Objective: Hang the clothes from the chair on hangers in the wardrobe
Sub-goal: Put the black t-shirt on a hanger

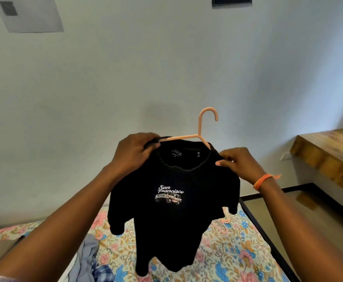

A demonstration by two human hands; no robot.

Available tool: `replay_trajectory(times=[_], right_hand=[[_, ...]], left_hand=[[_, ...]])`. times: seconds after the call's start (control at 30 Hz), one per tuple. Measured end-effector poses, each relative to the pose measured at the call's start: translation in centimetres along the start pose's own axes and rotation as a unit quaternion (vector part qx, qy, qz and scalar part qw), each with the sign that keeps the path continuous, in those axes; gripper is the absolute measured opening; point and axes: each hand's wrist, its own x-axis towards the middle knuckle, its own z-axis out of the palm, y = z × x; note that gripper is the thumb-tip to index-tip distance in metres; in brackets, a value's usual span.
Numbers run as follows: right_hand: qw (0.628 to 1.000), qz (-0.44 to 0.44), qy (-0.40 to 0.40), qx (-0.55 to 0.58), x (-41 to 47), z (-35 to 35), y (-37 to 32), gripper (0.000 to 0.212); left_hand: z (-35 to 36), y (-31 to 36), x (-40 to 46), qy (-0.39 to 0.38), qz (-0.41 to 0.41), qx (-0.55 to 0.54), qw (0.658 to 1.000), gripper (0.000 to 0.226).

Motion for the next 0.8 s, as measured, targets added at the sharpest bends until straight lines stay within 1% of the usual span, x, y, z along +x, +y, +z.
replay_trajectory(times=[0.07,0.13,0.17,0.23,0.27,0.37,0.4,0.47,0.53,0.57,0.63,0.7,0.77,0.8], right_hand=[[0.999,-0.024,0.026,-0.042,-0.7,0.4,1.2,0.018],[0.993,-0.051,0.031,-0.097,-1.2,-0.2,2.2,0.021],[0.992,-0.060,0.028,-0.107,-1.3,-0.8,2.8,0.020],[0.994,-0.063,0.031,-0.078,-1.7,-2.1,3.6,0.015],[0.996,-0.055,0.048,-0.056,-1.9,-2.6,4.0,0.013],[0.990,0.008,0.140,0.004,-3.2,-2.9,3.9,0.009],[0.990,0.026,0.141,0.015,-3.9,-2.6,3.6,0.009],[0.993,0.047,0.108,0.032,-5.4,-2.0,2.4,0.009],[0.993,0.047,0.093,0.059,-7.1,-2.0,0.8,0.009],[0.993,0.040,0.095,0.051,-8.2,-2.3,0.0,0.010],[0.994,0.038,0.105,-0.001,-10.6,-3.1,-1.3,0.011],[0.988,0.049,0.138,-0.048,-13.5,-3.9,-2.4,0.015],[0.972,0.072,0.211,-0.079,-17.1,-4.3,-3.6,0.022],[0.958,0.089,0.254,-0.099,-19.1,-4.6,-4.3,0.028]], left_hand=[[-0.1,0.6,0.7,-0.016,0.018,0.032,0.999,0.022],[-0.3,1.0,1.1,-0.028,0.036,0.061,0.997,0.020],[-0.4,1.2,1.2,-0.032,0.045,0.066,0.996,0.019],[-0.5,1.8,1.1,-0.039,0.057,0.066,0.995,0.018],[-0.5,2.3,1.0,-0.040,0.060,0.066,0.995,0.017],[-0.3,4.0,0.5,-0.021,0.059,0.067,0.996,0.014],[-0.2,4.5,0.1,-0.015,0.057,0.072,0.996,0.014],[-0.2,5.1,-0.6,-0.019,0.060,0.081,0.995,0.016],[-0.2,5.7,-1.3,-0.033,0.067,0.067,0.995,0.017],[-0.3,6.1,-1.5,-0.037,0.071,0.055,0.995,0.018],[-0.7,7.2,-1.9,-0.043,0.082,0.027,0.995,0.020],[-1.1,8.5,-2.3,-0.044,0.105,-0.010,0.993,0.024],[-1.3,10.0,-2.8,-0.064,0.146,-0.056,0.986,0.027],[-1.1,10.8,-3.0,-0.087,0.172,-0.080,0.978,0.028]])
